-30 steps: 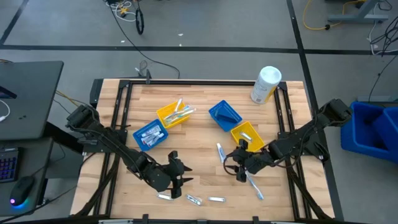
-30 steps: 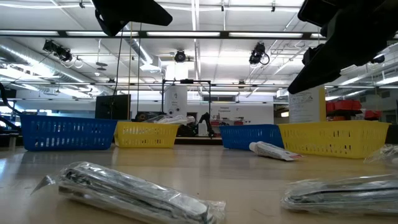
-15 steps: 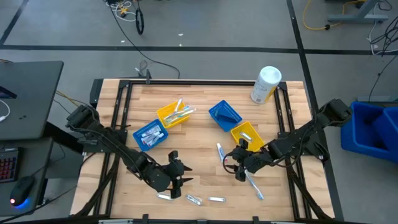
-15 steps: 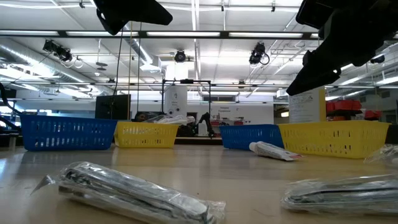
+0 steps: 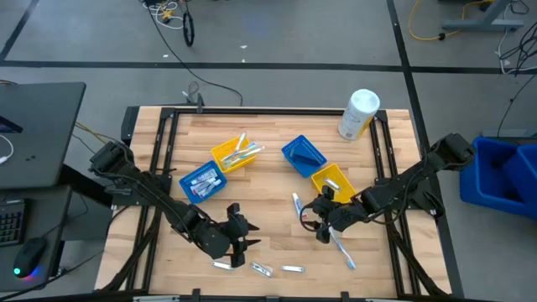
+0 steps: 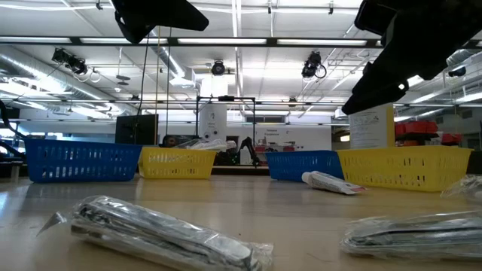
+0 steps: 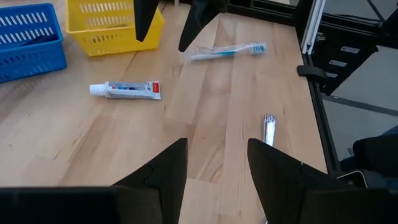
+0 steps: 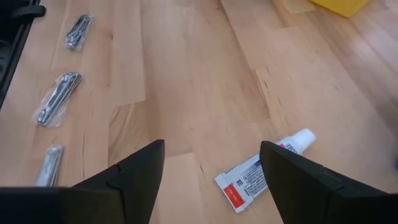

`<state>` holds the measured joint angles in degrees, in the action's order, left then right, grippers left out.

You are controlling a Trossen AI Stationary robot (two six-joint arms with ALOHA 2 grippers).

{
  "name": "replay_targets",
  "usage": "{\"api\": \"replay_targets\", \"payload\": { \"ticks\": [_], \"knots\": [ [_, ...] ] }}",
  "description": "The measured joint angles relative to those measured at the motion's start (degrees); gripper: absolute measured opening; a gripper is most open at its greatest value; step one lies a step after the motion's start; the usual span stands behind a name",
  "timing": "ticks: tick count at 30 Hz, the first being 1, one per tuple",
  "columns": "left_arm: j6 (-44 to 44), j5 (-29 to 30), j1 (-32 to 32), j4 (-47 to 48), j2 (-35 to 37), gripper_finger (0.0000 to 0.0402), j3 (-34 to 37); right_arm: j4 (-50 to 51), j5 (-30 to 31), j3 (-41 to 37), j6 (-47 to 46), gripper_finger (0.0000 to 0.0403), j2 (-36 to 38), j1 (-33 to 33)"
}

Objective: Pick & Place Travel size toiletries
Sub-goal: Put the blue toothbrush into the left yellow bin

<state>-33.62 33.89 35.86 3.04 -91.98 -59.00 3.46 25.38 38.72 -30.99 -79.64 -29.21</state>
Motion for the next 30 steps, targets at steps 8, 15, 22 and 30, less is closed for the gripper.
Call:
{"api": "replay_targets", "payload": {
  "ticks": [8, 15, 22, 30],
  "knots": [
    [-2.43, 5.36, -0.07, 0.00, 0.02, 0.0175, -0.02, 3.47, -10.41, 0.00, -1.40, 0.0252, 0.00, -1.25],
    [-2.69, 5.31, -1.66, 0.03, 0.07, 0.0175, -0.02, 12.83, -15.48, 0.00, -9.07, 0.0240, 0.00, -5.45],
    [-1.42, 4.76, -3.63, 0.04, 0.07, 0.0175, -0.02, 17.12, -15.53, 0.00, -14.89, 0.0232, 0.00, -8.19],
    [1.53, 4.46, -4.77, 0.06, 0.07, 0.0175, -0.02, 17.08, -15.79, 0.00, -20.55, 0.0234, 0.00, -11.74]
  ]
}}
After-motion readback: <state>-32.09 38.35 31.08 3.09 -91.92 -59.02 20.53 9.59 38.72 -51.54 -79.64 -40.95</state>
